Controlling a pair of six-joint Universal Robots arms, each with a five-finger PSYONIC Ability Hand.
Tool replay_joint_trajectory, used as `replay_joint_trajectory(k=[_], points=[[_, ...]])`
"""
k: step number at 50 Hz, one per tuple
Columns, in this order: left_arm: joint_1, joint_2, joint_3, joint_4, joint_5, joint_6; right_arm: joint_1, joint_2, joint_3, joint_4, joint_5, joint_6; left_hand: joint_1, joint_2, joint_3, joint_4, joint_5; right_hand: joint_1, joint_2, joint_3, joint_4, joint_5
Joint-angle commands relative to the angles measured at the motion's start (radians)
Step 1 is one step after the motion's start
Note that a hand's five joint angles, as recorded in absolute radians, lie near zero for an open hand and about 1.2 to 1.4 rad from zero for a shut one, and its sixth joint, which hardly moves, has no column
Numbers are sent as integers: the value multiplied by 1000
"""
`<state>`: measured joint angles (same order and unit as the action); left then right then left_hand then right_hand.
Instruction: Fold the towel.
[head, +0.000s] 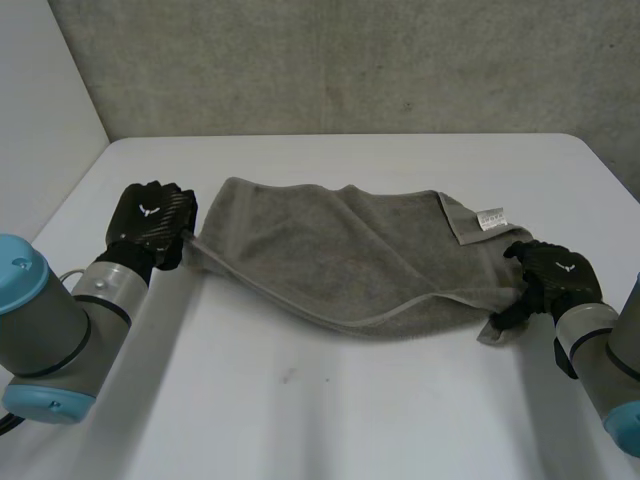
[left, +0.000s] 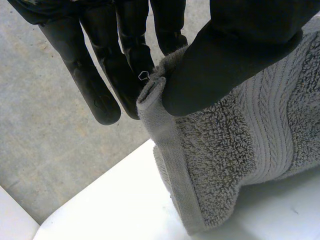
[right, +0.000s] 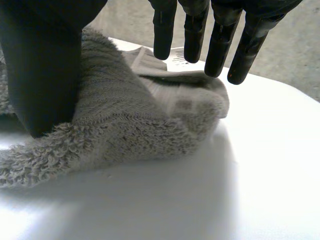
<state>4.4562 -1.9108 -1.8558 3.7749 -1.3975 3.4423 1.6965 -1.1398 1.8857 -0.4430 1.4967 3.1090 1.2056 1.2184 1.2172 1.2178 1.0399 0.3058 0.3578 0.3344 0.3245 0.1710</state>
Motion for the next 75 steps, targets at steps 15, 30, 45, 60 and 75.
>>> replay_joint_trajectory(k=[15,30,45,60,75], points=[[0,7,-8,0,0,0,94,26,0,7,-58,66,191,178,179,178,182,58,6,30,39,18],[3,7,-8,0,0,0,-9,19,-27,-2,33,-88,191,178,179,178,182,466,414,437,447,426],[29,33,-22,0,3,-2,-175,-38,1,105,-102,-104,191,178,179,178,182,996,944,967,977,956],[15,231,-23,-188,11,4,-186,-245,-158,566,-274,-472,191,178,179,178,182,1090,1038,1062,1072,1051],[55,401,-39,-739,17,229,-186,-307,-166,1154,-259,-1150,191,178,179,178,182,1090,1038,1062,1072,1051]])
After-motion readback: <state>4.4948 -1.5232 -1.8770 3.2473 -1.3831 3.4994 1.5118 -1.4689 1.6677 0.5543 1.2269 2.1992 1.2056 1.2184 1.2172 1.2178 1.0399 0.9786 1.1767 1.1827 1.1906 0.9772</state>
